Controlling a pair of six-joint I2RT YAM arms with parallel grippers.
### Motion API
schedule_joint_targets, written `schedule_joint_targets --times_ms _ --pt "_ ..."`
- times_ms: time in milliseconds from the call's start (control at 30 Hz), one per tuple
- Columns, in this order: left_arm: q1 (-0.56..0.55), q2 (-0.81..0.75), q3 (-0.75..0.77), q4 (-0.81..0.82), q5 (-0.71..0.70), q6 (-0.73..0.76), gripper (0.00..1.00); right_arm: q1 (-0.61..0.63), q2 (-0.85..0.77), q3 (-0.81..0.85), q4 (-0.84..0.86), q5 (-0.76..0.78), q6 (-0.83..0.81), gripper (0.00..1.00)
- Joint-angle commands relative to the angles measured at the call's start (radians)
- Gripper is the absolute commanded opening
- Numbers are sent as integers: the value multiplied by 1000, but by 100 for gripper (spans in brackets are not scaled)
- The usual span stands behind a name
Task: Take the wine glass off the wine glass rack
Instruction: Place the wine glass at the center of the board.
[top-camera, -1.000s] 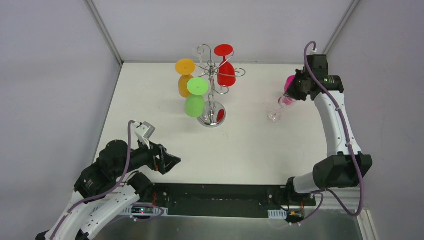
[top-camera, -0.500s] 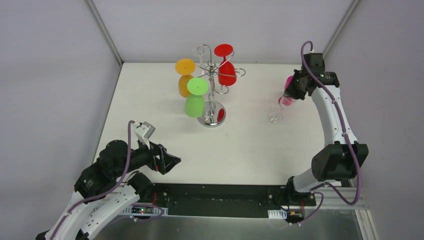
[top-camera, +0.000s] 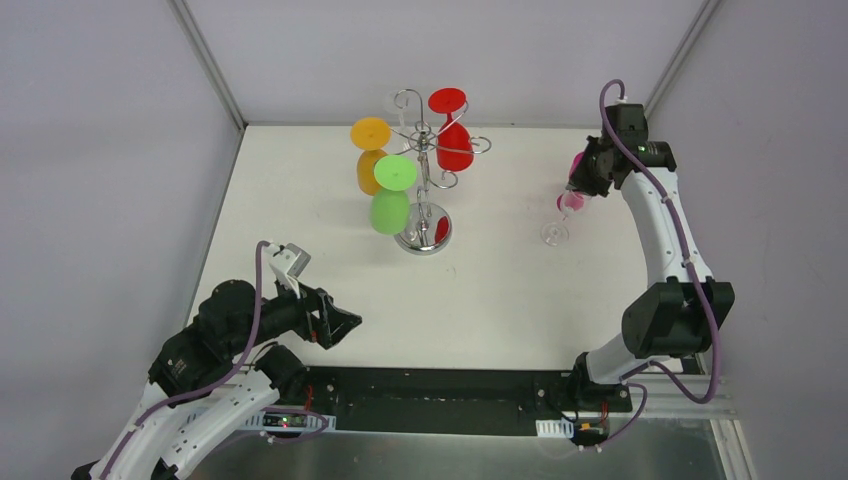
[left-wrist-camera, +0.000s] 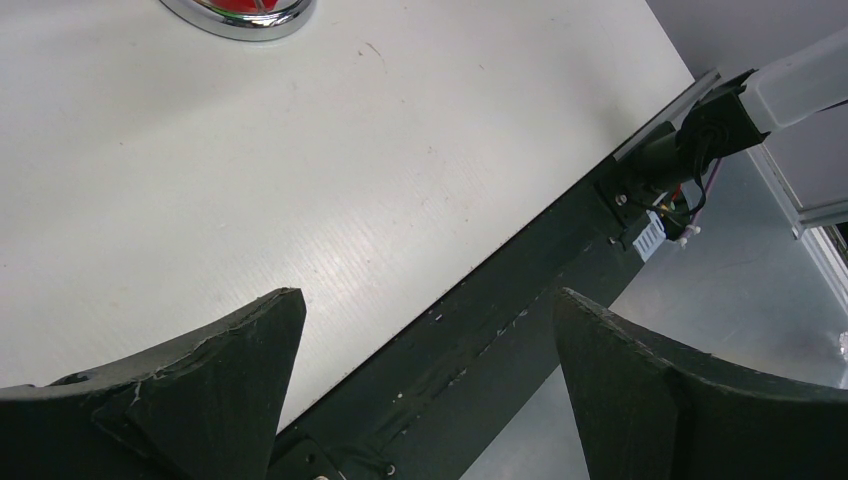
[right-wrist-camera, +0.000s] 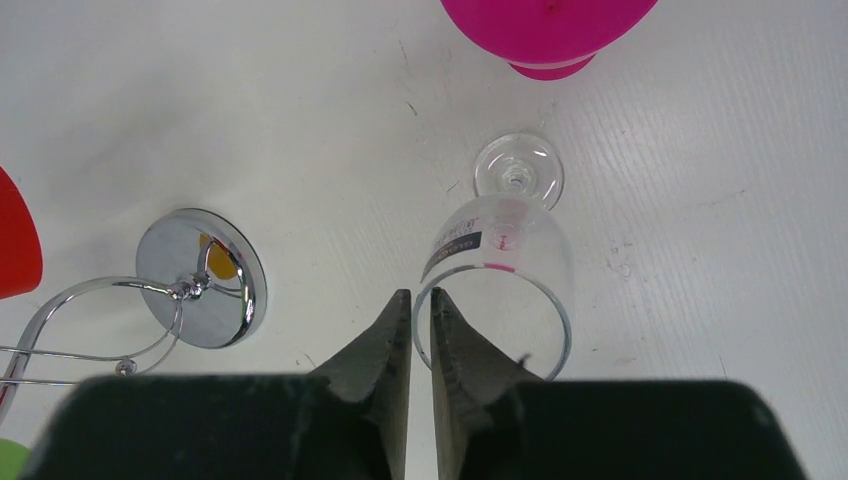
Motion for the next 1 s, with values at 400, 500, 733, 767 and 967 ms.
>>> schedule_joint_targets --times_ms 400,500,733,767,967 --pt "8 3 -8 24 -22 -1 98 -4 -14 52 4 47 2 33" --pt "8 5 -7 24 -21 -2 98 -3 -21 60 2 44 4 34" --pt "8 10 -9 24 -26 -2 99 2 -47 72 5 53 9 38" --pt "9 12 -9 24 -28 -2 99 4 -51 81 2 53 9 39" --pt "8 49 3 24 -44 -1 99 13 -109 95 24 27 28 41"
